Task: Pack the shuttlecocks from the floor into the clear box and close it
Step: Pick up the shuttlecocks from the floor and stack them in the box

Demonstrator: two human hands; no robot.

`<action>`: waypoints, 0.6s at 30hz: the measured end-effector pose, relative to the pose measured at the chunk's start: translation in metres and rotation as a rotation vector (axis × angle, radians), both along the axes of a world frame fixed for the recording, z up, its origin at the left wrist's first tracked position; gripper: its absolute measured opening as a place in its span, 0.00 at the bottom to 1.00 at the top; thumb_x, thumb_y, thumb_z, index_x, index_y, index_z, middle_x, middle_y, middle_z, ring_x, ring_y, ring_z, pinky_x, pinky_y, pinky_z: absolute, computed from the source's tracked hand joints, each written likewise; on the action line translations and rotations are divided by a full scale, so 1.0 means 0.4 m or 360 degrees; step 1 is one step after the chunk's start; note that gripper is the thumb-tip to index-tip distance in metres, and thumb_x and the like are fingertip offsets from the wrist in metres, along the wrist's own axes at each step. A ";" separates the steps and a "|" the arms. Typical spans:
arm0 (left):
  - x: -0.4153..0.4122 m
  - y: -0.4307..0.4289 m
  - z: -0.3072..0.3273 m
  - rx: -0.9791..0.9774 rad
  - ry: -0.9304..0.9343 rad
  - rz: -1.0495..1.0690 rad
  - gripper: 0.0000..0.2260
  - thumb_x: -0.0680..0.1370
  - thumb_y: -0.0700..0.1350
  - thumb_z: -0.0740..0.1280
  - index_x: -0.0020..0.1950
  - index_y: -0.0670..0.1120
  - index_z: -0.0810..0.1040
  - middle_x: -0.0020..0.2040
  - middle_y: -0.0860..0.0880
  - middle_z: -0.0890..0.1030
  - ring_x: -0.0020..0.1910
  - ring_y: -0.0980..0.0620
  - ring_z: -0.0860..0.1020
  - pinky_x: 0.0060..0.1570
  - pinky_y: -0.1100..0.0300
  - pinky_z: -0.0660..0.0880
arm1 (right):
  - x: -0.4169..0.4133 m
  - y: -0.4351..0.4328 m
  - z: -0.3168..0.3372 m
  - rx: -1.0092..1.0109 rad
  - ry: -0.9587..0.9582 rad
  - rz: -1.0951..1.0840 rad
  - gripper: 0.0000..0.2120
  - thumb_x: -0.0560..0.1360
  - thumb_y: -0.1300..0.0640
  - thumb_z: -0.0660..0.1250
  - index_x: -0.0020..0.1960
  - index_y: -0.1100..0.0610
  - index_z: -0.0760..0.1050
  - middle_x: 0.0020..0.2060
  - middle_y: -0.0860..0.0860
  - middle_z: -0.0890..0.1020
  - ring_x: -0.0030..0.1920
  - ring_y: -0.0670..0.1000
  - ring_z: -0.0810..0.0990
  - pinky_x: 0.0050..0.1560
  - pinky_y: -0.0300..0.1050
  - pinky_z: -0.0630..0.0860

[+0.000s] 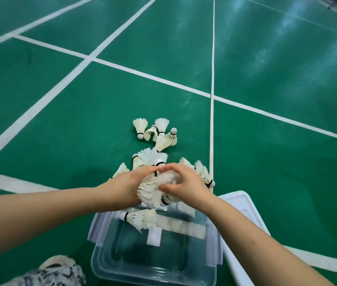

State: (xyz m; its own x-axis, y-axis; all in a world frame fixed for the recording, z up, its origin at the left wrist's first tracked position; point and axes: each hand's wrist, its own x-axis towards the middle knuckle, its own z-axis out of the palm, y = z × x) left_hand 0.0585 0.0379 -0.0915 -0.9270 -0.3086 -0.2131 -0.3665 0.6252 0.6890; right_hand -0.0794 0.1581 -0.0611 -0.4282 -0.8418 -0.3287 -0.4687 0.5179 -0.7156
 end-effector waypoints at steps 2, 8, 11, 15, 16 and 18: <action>0.029 0.005 -0.011 -0.0017 -0.0045 0.0012 0.39 0.69 0.44 0.72 0.72 0.63 0.54 0.72 0.56 0.66 0.67 0.54 0.69 0.67 0.59 0.67 | 0.008 0.027 -0.006 -0.0029 -0.0180 -0.0123 0.14 0.71 0.54 0.72 0.52 0.41 0.74 0.58 0.45 0.74 0.45 0.46 0.78 0.53 0.42 0.76; 0.091 0.004 -0.016 -0.0126 -0.0151 0.0027 0.37 0.72 0.41 0.69 0.74 0.59 0.54 0.72 0.51 0.68 0.68 0.52 0.69 0.64 0.63 0.65 | 0.003 0.088 -0.006 -0.0024 -0.0688 -0.0206 0.12 0.73 0.62 0.69 0.49 0.45 0.76 0.48 0.44 0.78 0.39 0.49 0.81 0.42 0.42 0.80; 0.114 0.000 -0.017 -0.0156 -0.0142 0.0070 0.37 0.72 0.44 0.70 0.73 0.60 0.53 0.71 0.52 0.68 0.67 0.52 0.70 0.62 0.65 0.65 | -0.007 0.104 -0.006 -0.0008 -0.0901 -0.0181 0.12 0.74 0.65 0.67 0.49 0.48 0.77 0.46 0.48 0.80 0.41 0.49 0.81 0.43 0.39 0.80; 0.129 -0.002 -0.027 -0.0137 -0.0156 0.0112 0.36 0.72 0.46 0.70 0.72 0.62 0.54 0.71 0.52 0.69 0.67 0.51 0.70 0.62 0.63 0.66 | -0.010 0.107 0.010 0.0076 -0.1364 -0.0047 0.14 0.75 0.68 0.63 0.48 0.51 0.79 0.37 0.51 0.81 0.32 0.46 0.81 0.35 0.37 0.79; 0.130 0.000 -0.028 -0.0139 -0.0145 0.0109 0.35 0.72 0.47 0.70 0.73 0.61 0.54 0.70 0.52 0.69 0.67 0.52 0.70 0.62 0.64 0.65 | -0.007 0.104 0.014 0.0109 -0.1398 0.0018 0.14 0.76 0.69 0.62 0.48 0.51 0.79 0.37 0.51 0.81 0.32 0.46 0.81 0.34 0.37 0.79; 0.129 0.005 -0.032 -0.0130 -0.0130 0.0114 0.34 0.72 0.48 0.70 0.73 0.59 0.56 0.70 0.52 0.69 0.67 0.52 0.70 0.61 0.65 0.65 | 0.001 0.092 0.019 0.0134 -0.1401 0.0142 0.15 0.76 0.69 0.62 0.48 0.50 0.79 0.37 0.50 0.81 0.33 0.45 0.80 0.35 0.36 0.78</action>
